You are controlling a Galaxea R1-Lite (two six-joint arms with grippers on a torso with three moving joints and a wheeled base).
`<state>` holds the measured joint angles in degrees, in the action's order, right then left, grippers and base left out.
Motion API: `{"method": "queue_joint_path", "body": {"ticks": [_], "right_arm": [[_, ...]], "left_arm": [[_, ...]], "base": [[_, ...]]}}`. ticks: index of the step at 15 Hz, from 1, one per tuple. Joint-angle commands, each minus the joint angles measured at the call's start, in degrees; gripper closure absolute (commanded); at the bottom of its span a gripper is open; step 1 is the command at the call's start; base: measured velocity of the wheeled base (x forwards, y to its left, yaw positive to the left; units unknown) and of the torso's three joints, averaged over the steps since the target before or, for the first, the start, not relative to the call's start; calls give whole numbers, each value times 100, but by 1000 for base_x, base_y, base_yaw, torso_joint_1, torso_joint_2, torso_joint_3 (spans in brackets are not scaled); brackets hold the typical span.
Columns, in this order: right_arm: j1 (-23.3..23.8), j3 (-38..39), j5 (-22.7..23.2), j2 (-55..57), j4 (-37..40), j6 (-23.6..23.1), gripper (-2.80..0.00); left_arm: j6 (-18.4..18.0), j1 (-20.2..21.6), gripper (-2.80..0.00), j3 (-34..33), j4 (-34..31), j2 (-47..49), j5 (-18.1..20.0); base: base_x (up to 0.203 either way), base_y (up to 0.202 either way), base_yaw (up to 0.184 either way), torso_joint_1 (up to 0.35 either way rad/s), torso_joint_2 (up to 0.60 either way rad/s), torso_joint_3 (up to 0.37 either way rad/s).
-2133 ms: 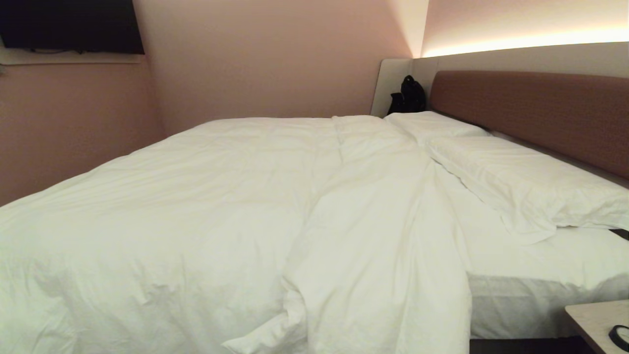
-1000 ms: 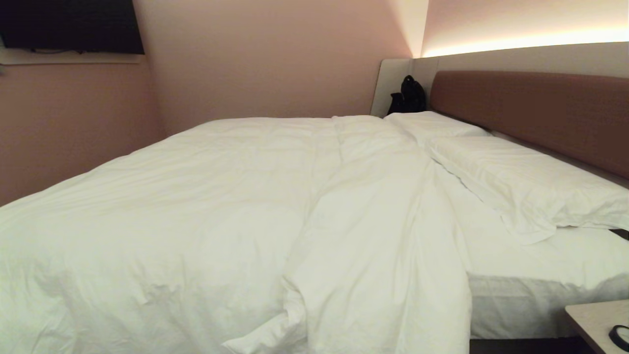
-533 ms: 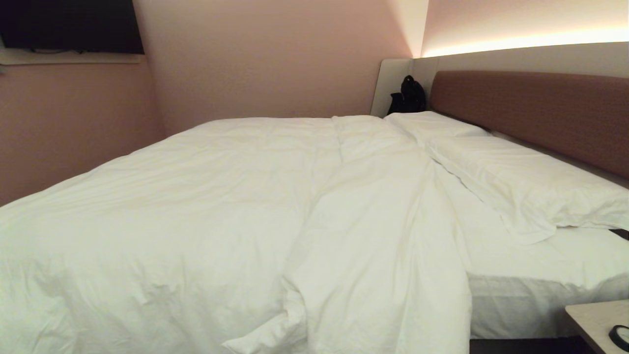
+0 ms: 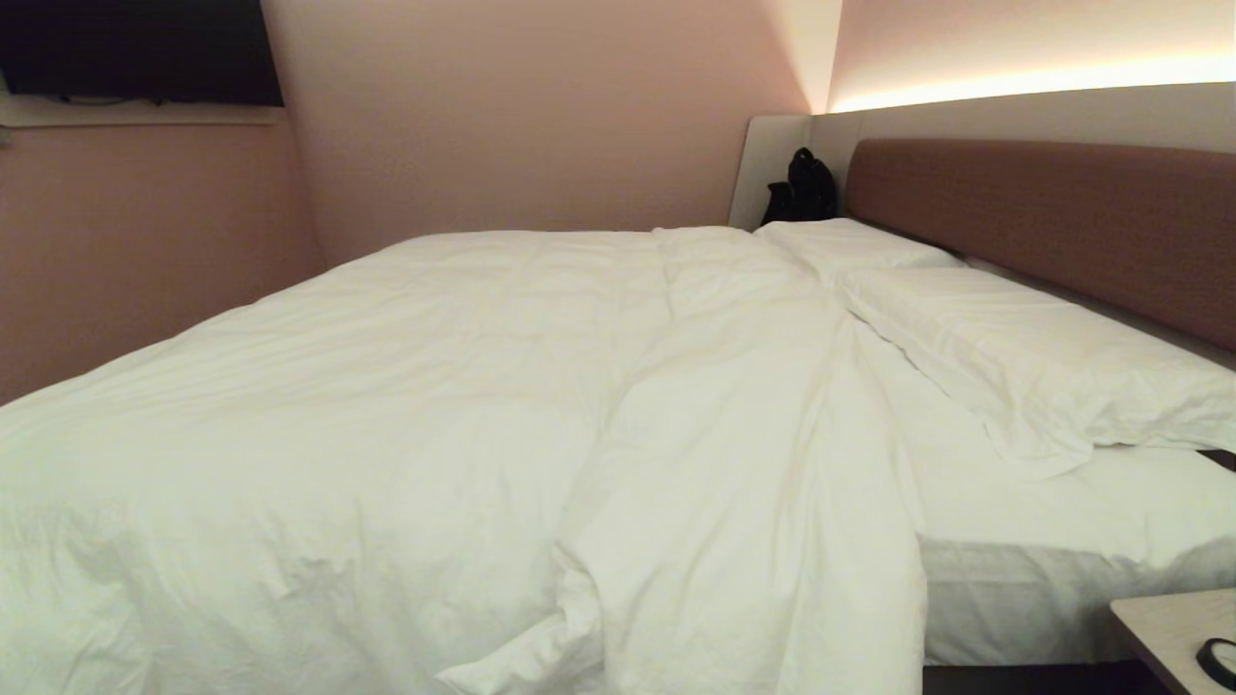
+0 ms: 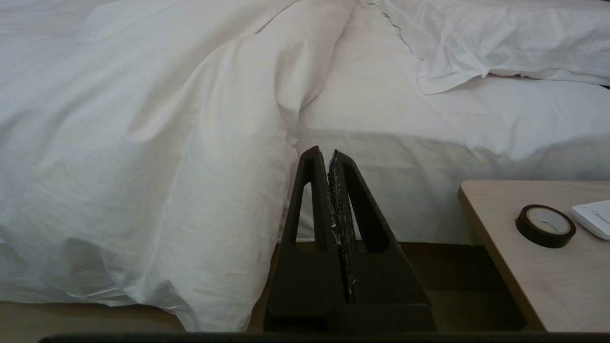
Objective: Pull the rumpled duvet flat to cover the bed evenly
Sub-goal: Flatten the corners of the folded blanket
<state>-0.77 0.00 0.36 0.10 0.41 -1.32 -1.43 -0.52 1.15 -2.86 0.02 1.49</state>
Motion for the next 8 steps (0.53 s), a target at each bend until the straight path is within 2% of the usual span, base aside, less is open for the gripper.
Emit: {"method": "queue_joint_path", "body": {"ticks": [1, 6, 8], "right_arm": [[-2, 0, 8, -1, -14, 10, 0], [-2, -94, 20, 8, -10, -41, 0], [-2, -569, 82, 6, 141, -10, 0]], "left_arm": [[2, 0, 0, 0, -4, 1, 1], [2, 0, 0, 0, -4, -2, 1], [2, 0, 0, 0, -4, 0, 1]], "base": [[0, 0, 0, 0, 0, 0], [0, 0, 0, 0, 0, 0], [0, 0, 0, 0, 0, 0]]}}
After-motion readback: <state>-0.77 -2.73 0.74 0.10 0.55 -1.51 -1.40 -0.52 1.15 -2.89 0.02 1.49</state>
